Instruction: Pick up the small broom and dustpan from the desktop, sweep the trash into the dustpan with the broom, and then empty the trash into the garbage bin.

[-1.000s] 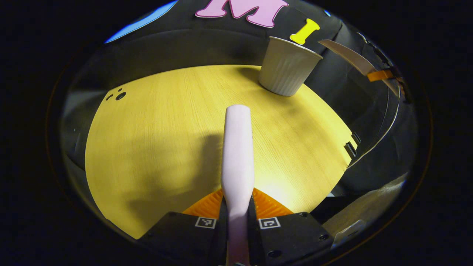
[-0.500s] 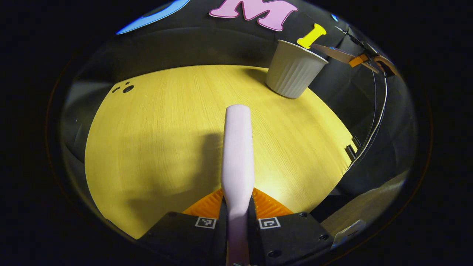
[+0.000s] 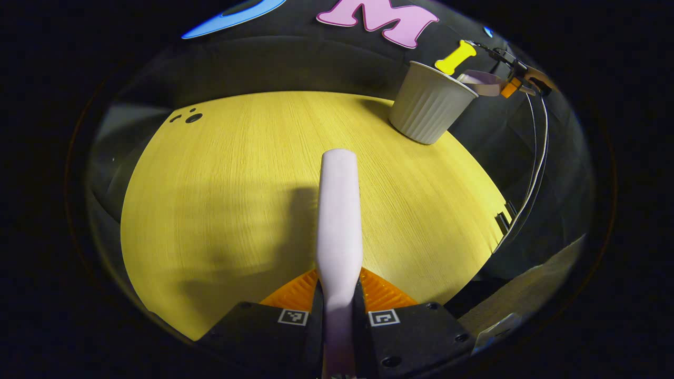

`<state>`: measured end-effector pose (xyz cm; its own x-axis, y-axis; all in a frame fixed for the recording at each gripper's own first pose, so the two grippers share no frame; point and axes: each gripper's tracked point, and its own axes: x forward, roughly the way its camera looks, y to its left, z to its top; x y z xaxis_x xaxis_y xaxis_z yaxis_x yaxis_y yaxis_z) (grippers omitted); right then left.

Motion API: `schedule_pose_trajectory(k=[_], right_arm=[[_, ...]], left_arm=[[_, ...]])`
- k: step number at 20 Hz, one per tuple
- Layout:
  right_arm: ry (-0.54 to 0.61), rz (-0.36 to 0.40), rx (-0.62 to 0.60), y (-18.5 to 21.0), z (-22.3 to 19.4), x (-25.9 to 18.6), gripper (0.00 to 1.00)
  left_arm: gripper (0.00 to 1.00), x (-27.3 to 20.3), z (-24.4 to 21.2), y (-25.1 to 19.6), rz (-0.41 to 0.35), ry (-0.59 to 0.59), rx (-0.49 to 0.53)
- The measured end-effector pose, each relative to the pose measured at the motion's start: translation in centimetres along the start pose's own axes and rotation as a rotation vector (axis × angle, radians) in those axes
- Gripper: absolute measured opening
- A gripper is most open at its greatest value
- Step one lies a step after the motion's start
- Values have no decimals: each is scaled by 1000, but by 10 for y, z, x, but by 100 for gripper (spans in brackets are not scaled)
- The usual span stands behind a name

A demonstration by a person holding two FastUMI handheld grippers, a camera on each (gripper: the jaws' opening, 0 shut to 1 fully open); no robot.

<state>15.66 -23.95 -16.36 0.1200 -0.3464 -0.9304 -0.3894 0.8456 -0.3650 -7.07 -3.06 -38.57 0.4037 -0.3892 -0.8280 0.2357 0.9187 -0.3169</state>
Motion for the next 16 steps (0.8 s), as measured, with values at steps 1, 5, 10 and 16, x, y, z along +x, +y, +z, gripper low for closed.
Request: schedule_pose_trajectory(k=[1,5,10,16], right_arm=[[-2,-4,1,0,0,1,36],[-36,-13,13,0,-2,4,36],[-141,41,78,15,-5,-2,34],[-291,136,154,61,-30,-22,34]], left_arm=[[29,-1,0,1,2,0,-3],[27,-1,0,3,15,4,3],[27,-6,6,5,31,0,24],[29,-9,8,-2,44,-10,23]])
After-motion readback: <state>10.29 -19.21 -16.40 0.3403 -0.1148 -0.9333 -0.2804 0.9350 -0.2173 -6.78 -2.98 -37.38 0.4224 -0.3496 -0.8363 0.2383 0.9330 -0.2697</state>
